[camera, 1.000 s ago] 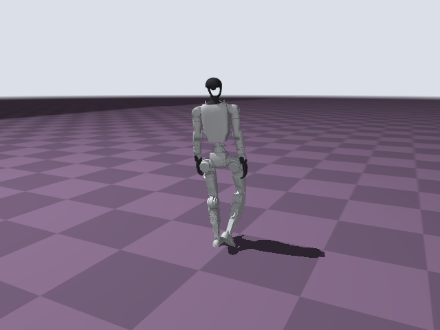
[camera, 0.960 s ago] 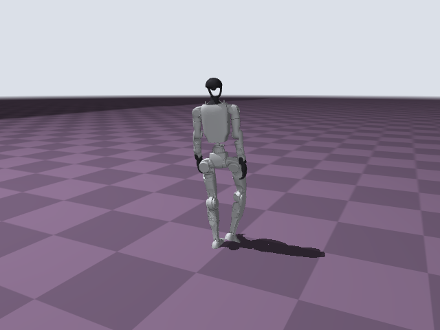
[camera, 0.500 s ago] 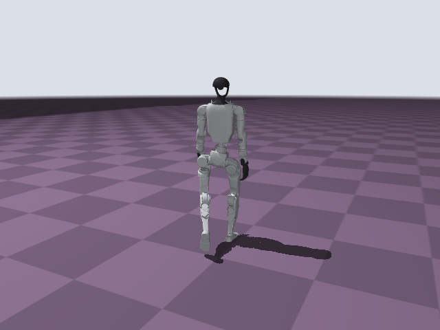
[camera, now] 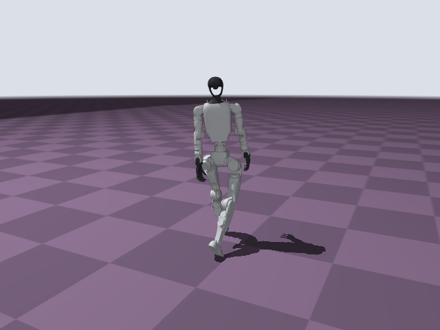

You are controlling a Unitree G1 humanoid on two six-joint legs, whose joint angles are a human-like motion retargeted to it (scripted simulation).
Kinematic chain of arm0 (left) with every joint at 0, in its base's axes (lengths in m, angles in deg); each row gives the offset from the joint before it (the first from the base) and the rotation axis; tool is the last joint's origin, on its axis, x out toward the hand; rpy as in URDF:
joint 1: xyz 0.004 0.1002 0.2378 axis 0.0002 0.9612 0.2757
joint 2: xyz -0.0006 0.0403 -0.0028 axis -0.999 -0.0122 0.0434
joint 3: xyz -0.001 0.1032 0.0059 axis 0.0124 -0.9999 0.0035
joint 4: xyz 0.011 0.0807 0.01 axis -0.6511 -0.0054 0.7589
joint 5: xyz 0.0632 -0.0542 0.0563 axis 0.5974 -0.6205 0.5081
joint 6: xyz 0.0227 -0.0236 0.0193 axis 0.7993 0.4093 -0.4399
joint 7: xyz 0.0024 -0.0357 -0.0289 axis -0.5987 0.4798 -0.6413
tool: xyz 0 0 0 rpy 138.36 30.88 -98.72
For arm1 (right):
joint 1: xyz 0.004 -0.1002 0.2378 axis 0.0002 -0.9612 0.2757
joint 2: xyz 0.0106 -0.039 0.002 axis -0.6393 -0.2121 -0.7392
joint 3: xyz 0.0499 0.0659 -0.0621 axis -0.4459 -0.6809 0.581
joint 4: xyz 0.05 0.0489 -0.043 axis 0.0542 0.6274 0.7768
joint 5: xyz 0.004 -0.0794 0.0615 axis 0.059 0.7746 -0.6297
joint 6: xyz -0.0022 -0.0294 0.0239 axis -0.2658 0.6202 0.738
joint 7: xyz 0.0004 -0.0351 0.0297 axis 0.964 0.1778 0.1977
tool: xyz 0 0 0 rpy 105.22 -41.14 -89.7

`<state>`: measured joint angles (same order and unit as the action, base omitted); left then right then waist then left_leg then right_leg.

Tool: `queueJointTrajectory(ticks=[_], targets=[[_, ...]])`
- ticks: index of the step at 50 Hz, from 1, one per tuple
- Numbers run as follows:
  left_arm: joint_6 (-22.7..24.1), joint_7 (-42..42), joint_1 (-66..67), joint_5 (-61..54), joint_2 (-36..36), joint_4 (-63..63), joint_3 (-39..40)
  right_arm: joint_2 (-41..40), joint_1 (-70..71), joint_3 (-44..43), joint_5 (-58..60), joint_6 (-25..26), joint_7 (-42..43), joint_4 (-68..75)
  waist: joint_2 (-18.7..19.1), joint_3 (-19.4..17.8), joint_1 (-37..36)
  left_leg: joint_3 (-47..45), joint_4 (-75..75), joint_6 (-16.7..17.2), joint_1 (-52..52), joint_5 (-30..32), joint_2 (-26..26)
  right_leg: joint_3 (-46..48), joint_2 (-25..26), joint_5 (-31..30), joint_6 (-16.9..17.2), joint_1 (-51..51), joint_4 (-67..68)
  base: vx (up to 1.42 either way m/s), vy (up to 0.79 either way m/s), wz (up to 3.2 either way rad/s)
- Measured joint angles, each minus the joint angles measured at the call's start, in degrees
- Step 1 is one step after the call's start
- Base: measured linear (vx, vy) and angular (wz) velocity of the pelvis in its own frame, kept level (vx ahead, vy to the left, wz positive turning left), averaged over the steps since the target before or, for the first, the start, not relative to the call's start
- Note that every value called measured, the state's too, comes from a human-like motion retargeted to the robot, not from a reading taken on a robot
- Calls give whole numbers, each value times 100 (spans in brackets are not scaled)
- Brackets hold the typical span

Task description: Walk run

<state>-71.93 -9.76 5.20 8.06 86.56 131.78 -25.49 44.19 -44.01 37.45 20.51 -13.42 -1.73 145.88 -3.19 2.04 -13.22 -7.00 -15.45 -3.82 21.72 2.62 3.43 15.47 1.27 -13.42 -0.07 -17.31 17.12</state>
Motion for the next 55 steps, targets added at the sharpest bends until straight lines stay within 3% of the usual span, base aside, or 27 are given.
queueJointTrajectory(ticks=[2,3,5,6,9,11,15,19,22,23,25,27,30,33,37,40,47,51,55], targets=[[60,-60,-146,-155,-17,-157,7,-86,-221,101,84,-86,86,43,189,-8,262,177,-189,-182,-306,-353,-156,-233,106,-766,-39,453,1201,88,1,9],[95,-110,-228,-243,-49,-242,-64,-89,-319,166,80,-158,108,86,334,-24,388,249,-175,-311,-517,-503,-199,63,85,-993,-248,664,1823,93,3,12],[164,-272,-479,-382,-172,-402,-201,-62,-454,270,92,-298,135,161,474,9,501,195,-168,-385,-774,-761,-345,370,-196,-467,-570,1307,3064,88,1,-32],[211,-335,-626,-369,-240,-492,-211,-88,-528,269,183,-332,173,165,498,34,549,162,-85,-377,-894,-814,-371,226,-225,-130,-559,1790,3547,86,-5,-49],[369,-484,-1108,-307,-463,-792,-218,-179,-710,188,403,-402,293,207,434,56,896,99,253,-353,-1264,-891,-272,-147,-244,513,-150,3088,4190,75,-8,12],[497,-571,-1442,-341,-636,-989,-272,-215,-823,135,370,-456,361,284,337,60,1251,42,495,-405,-1525,-935,-126,-154,-352,864,38,3722,3918,67,-8,85],[716,-747,-2066,-499,-963,-1326,-375,-229,-1135,72,230,-532,464,413,133,89,1862,305,863,-523,-2082,-1122,256,189,-825,1495,43,4490,2236,78,-14,89],[930,-961,-2511,-665,-1174,-1612,-339,-273,-1388,-76,286,-456,390,573,-126,62,2331,665,1066,-611,-2828,-1438,576,-343,-793,1602,441,4735,-83,97,-25,77],[1076,-1152,-2669,-868,-1198,-1834,-395,-257,-1530,-196,213,-405,163,671,-122,95,2460,816,1095,-579,-3320,-1645,578,-314,-750,1707,581,4850,-889,93,-22,32],[1112,-1198,-2677,-927,-1174,-1906,-436,-246,-1566,-249,166,-390,104,706,-116,106,2427,877,1047,-549,-3447,-1667,597,-218,-757,1698,505,4851,-854,116,-26,-5],[1155,-1275,-2632,-984,-1094,-2083,-489,-211,-1545,-323,48,-343,3,797,-101,160,2330,877,901,-401,-3610,-1538,611,-263,-710,1623,36,4903,-457,91,-18,-22],[1183,-1318,-2430,-909,-970,-2187,-511,-173,-1518,-363,-37,-276,-68,874,-179,224,2278,827,643,-184,-3787,-944,686,-140,-833,1145,-84,4843,-150,111,-23,-14],[1209,-1294,-1831,-688,-683,-2274,-549,-198,-1490,-470,-126,-198,-28,927,-194,306,2194,276,-157,-89,-3805,718,538,-561,-977,1149,-85,4613,363,121,-20,-6],[1153,-1130,-1324,-438,-418,-2072,-458,-192,-1361,-336,-303,-310,6,779,-576,242,1916,-715,-1771,-637,-3343,1649,662,-810,-1156,1617,-371,3941,240,95,-14,-51],[897,-666,-861,-247,-312,-1402,-482,-188,-937,-108,-276,-294,143,670,-903,133,1702,-1476,-3635,-979,-2263,475,134,-601,-1320,2066,-486,3141,43,79,-19,9],[600,-358,-513,-45,-234,-891,-281,-189,-515,149,-332,-352,294,579,-838,39,1521,-1364,-3787,-649,-1315,-57,-53,-391,-1025,2141,-590,2509,-441,90,-16,3],[207,-147,323,-30,-258,-274,70,-257,232,364,-626,-415,128,-125,-311,-182,1060,-505,-658,236,-106,-293,-71,-247,27,2475,-746,1163,-1279,86,-11,-21],[103,-122,444,-155,-258,-106,303,-208,489,428,-693,-420,91,-413,-219,-374,592,241,826,657,148,-353,-103,-502,216,2682,-707,448,-1410,79,0,-64],[50,-199,323,-282,-288,-104,379,-148,481,477,-569,-345,27,-468,-150,-356,551,415,524,443,238,-418,-11,-475,259,2548,-507,22,-1189,103,9,2]])
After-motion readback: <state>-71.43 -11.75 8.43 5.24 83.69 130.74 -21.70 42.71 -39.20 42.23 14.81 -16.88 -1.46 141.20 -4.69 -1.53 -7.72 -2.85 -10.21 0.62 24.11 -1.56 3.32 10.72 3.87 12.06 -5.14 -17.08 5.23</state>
